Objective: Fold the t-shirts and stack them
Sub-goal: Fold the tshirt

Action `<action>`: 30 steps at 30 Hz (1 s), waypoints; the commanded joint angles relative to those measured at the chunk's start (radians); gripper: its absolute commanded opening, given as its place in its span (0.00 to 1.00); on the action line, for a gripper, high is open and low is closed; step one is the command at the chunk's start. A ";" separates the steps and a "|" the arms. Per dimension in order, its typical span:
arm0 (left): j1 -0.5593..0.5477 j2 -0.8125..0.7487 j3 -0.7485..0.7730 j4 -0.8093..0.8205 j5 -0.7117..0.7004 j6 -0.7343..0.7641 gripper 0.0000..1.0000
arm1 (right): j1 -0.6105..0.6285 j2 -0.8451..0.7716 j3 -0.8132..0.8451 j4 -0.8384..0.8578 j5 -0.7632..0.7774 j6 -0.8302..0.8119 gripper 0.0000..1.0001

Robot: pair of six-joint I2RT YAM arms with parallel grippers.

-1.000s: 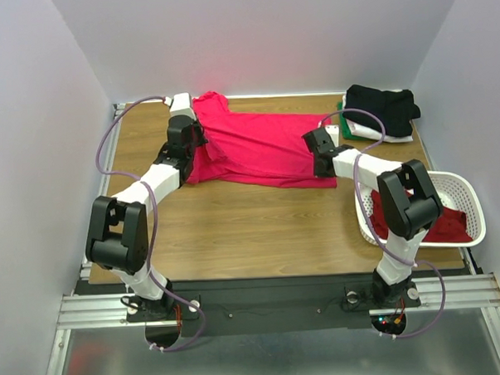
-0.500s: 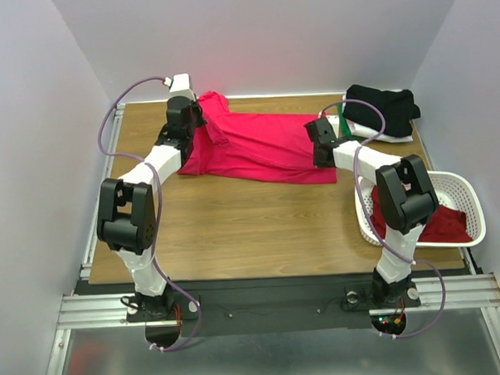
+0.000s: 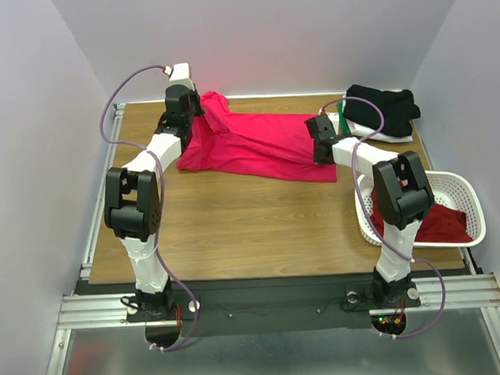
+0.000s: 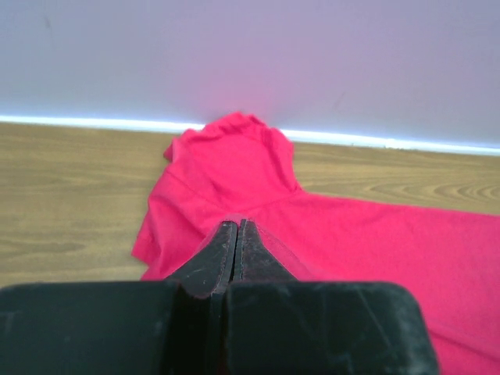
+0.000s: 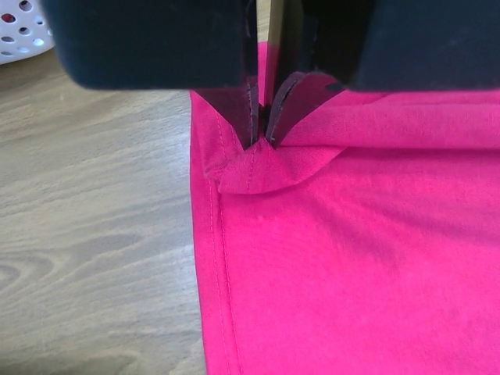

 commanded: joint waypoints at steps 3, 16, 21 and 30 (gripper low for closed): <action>0.020 0.054 0.152 0.003 0.025 0.027 0.00 | -0.012 -0.001 0.056 0.031 0.013 -0.008 0.27; 0.021 -0.120 -0.099 0.046 -0.153 -0.066 0.99 | -0.012 -0.158 -0.076 0.134 -0.005 -0.007 1.00; 0.021 -0.176 -0.324 0.023 -0.235 -0.151 0.87 | -0.012 -0.204 -0.203 0.200 -0.048 0.005 1.00; 0.028 -0.223 -0.431 0.022 -0.236 -0.192 0.73 | -0.012 -0.273 -0.311 0.267 -0.098 0.010 1.00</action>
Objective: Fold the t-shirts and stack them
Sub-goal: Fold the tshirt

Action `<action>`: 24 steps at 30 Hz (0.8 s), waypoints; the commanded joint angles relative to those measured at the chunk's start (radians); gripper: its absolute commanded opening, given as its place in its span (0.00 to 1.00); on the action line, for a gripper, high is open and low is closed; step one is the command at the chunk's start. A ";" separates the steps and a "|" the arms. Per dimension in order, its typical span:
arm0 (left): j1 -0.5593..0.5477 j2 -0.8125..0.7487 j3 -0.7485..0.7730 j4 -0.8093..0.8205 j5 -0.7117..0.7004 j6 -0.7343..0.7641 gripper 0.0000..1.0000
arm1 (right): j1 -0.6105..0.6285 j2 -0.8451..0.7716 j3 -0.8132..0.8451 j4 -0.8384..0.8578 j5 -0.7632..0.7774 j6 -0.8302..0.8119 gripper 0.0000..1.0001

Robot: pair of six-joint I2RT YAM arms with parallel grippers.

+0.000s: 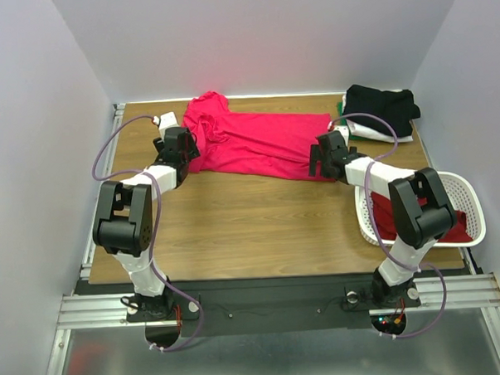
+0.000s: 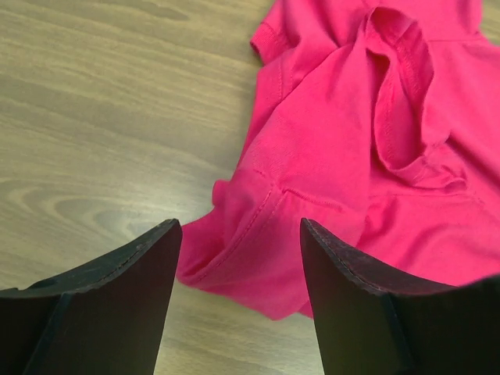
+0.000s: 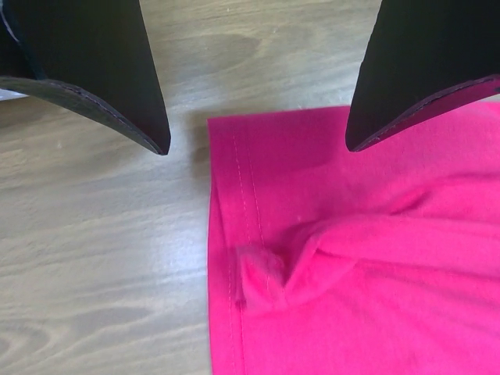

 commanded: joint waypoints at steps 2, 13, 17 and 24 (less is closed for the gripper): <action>0.008 -0.049 0.035 0.014 -0.006 -0.025 0.73 | -0.006 -0.065 -0.015 0.086 -0.022 0.009 1.00; 0.042 0.003 0.081 0.003 0.089 -0.039 0.71 | -0.013 -0.021 -0.013 0.089 0.007 0.022 1.00; 0.053 0.013 0.083 0.003 0.107 -0.043 0.71 | -0.019 -0.008 -0.012 0.087 0.007 0.023 1.00; 0.062 0.039 0.107 -0.029 0.149 -0.045 0.71 | -0.019 -0.022 -0.021 0.087 0.006 0.025 1.00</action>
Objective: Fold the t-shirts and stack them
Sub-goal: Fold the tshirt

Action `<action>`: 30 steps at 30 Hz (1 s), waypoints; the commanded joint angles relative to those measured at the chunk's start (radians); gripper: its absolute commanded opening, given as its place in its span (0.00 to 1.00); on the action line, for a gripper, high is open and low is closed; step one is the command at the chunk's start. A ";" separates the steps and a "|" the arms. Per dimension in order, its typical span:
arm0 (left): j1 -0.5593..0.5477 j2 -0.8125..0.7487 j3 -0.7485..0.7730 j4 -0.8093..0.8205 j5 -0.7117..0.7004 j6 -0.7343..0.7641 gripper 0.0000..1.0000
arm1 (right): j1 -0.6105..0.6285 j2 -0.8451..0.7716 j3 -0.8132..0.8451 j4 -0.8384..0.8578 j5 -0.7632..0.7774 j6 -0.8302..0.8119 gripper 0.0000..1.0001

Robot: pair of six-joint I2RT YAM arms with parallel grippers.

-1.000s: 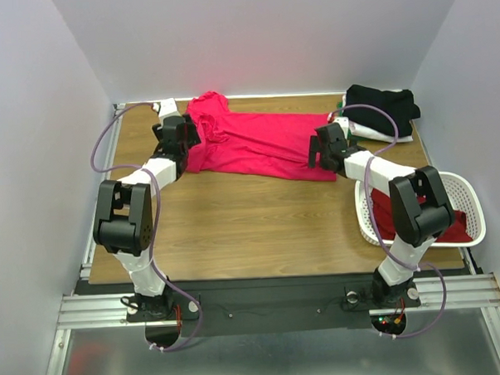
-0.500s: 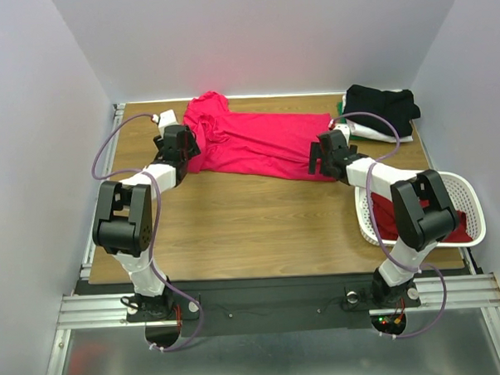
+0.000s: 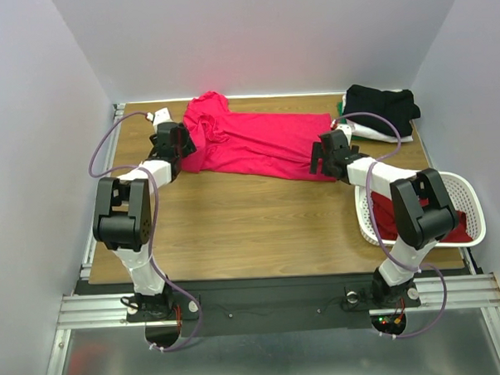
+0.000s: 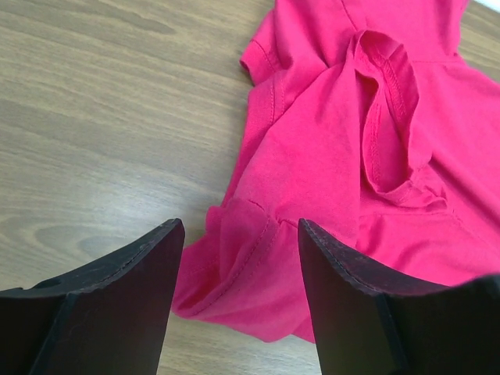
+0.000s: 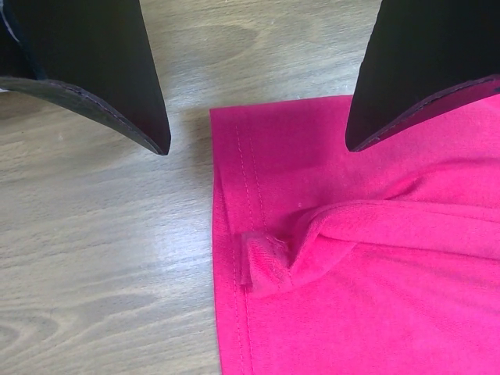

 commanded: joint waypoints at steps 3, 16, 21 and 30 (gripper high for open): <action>0.003 0.012 0.050 -0.019 0.048 -0.004 0.69 | -0.006 -0.013 -0.006 0.049 0.017 0.015 1.00; 0.003 0.042 0.076 -0.062 0.095 0.003 0.15 | -0.009 0.041 0.011 0.054 0.010 0.015 0.99; 0.005 0.023 0.058 -0.062 0.085 0.002 0.00 | -0.013 0.061 0.019 0.052 0.005 0.014 0.88; 0.034 -0.057 0.001 -0.068 0.013 -0.003 0.00 | -0.017 0.084 0.028 0.050 0.011 0.011 0.32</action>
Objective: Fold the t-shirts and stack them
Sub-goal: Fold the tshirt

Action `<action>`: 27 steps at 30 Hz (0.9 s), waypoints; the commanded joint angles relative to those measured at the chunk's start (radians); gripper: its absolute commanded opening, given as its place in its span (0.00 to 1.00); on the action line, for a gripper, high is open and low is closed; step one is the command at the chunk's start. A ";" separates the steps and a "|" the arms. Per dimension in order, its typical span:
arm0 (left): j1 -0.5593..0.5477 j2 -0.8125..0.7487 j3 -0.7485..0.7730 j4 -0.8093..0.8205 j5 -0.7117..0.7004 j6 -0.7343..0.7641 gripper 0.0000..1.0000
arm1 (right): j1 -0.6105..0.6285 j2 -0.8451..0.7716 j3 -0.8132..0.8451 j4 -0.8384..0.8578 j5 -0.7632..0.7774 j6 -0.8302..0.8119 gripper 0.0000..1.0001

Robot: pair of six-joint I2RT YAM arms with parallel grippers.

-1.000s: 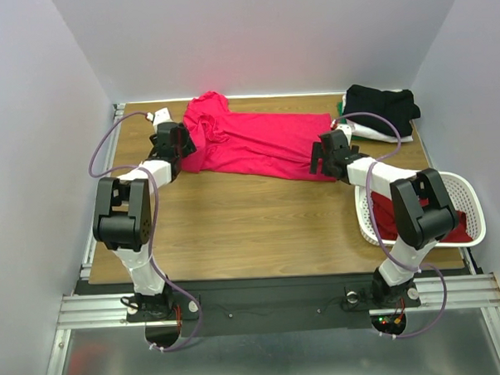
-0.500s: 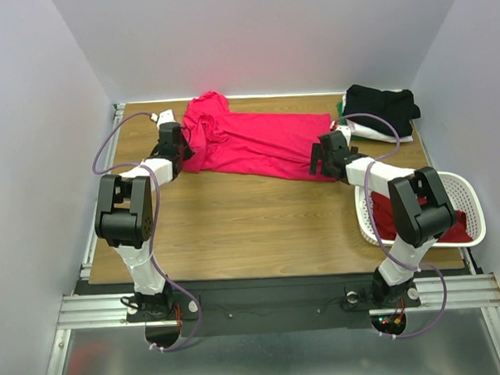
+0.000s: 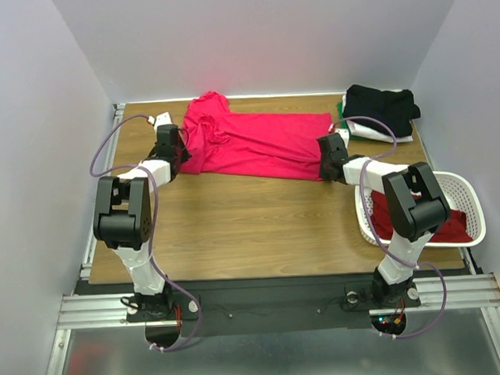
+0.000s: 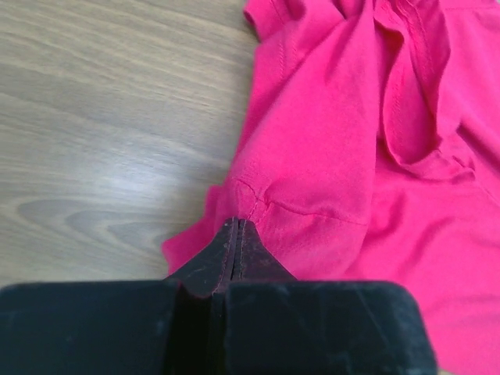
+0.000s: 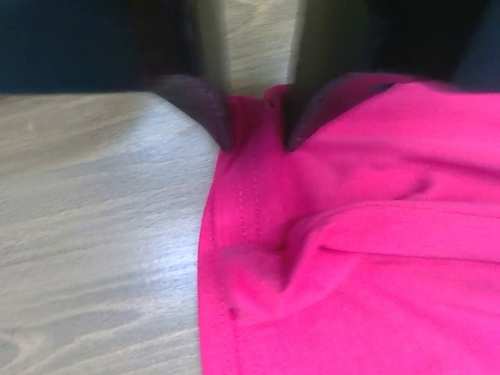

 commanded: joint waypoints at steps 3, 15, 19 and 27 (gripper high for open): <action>0.037 -0.088 0.002 -0.016 -0.095 0.000 0.00 | -0.009 -0.009 0.016 0.029 0.014 0.000 0.15; 0.084 -0.145 -0.010 -0.064 -0.264 -0.007 0.00 | -0.009 -0.052 -0.001 0.021 0.023 0.001 0.06; 0.084 -0.171 -0.029 -0.056 -0.245 -0.020 0.00 | -0.009 -0.066 -0.002 0.017 0.046 0.004 0.06; 0.075 -0.212 -0.136 0.025 -0.027 -0.049 0.63 | -0.009 -0.077 -0.002 0.014 0.023 0.003 0.14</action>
